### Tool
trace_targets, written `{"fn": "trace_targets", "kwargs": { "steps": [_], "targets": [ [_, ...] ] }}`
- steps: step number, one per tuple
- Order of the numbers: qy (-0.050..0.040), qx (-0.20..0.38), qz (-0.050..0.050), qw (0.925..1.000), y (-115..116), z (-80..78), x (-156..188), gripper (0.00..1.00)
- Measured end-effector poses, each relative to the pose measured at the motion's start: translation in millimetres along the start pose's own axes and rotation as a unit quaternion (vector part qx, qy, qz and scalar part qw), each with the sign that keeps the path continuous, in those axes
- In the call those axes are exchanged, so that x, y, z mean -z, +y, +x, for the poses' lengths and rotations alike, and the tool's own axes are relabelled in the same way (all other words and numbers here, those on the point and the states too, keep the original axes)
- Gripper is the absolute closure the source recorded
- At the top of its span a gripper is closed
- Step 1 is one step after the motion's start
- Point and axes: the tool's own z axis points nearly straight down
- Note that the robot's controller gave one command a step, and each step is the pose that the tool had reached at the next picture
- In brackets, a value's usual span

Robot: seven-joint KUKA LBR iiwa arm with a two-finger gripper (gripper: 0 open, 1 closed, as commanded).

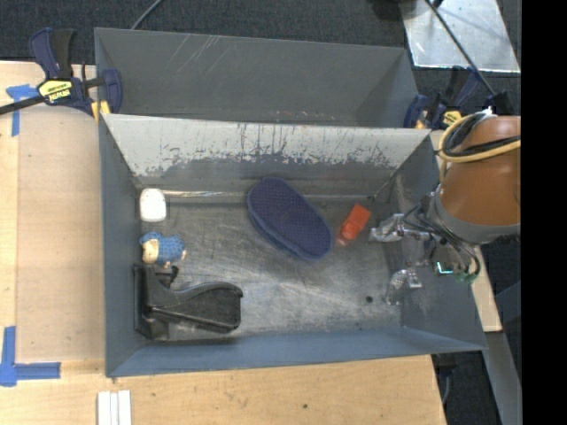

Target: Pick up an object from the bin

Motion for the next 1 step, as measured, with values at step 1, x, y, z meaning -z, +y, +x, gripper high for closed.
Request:
{"fn": "trace_targets", "kwargs": {
  "steps": [1],
  "targets": [
    [-0.0062,-0.014,0.000,0.9999,36.0,-57.5,2.2,0.00]
  ]
}}
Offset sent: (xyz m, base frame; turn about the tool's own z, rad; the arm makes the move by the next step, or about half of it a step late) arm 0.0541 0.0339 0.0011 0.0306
